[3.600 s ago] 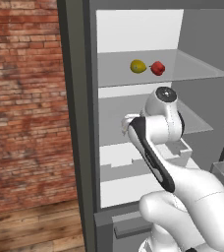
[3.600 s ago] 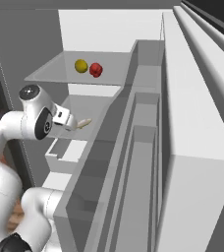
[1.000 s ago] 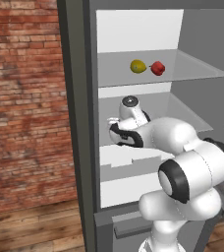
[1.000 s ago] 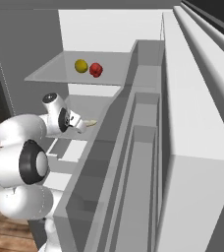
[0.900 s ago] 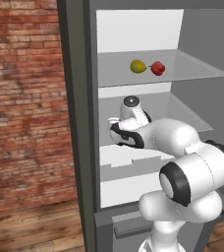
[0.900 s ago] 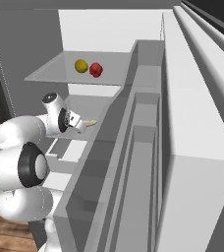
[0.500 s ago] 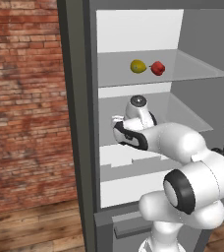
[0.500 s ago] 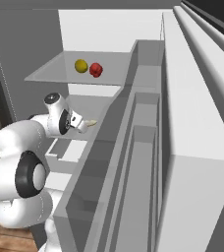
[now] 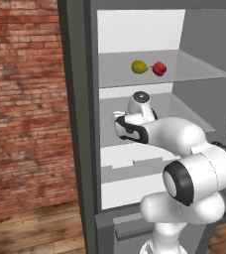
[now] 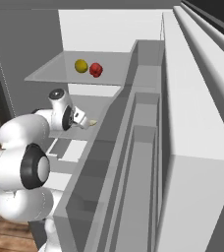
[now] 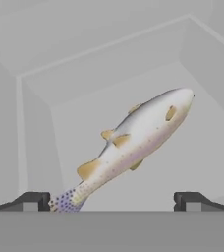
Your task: Gather the lemon and bell pepper from the fridge and place them on a tray on the dining counter. Then gather the fish and steak from the fridge and place them on the other tray.
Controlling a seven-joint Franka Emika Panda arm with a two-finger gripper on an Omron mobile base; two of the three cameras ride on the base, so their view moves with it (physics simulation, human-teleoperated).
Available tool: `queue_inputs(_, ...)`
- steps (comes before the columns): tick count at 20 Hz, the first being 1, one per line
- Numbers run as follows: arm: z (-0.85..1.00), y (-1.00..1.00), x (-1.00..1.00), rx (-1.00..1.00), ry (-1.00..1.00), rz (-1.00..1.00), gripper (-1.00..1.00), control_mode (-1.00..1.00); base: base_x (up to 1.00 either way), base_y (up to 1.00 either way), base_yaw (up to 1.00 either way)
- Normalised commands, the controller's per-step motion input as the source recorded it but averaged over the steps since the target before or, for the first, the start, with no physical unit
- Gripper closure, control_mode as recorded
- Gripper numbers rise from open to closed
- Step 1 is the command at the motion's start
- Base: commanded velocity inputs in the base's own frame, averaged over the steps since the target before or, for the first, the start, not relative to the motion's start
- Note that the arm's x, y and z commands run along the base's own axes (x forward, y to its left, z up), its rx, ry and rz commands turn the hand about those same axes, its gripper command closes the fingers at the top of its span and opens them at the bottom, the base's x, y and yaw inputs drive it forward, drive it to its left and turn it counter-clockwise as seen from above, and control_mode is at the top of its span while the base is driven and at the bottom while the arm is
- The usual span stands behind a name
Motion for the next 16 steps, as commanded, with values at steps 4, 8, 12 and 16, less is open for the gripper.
queue_inputs(4, 0.0, 0.0, 0.03, 0.0, 0.0, -0.08, -1.0, -1.0, 0.0, 0.0, 0.0)
queue_inputs(8, 0.0, 0.0, 0.0, 0.0, 0.0, -0.13, -1.0, -1.0, 0.0, 0.0, 0.0)
queue_inputs(12, 0.0, 0.0, 0.0, 0.0, 0.0, -0.13, -1.0, -1.0, 0.0, 0.0, 0.0)
queue_inputs(16, -0.01, 0.0, 0.03, 0.0, 0.0, -0.1, -1.0, -1.0, 0.0, 0.0, 0.0)
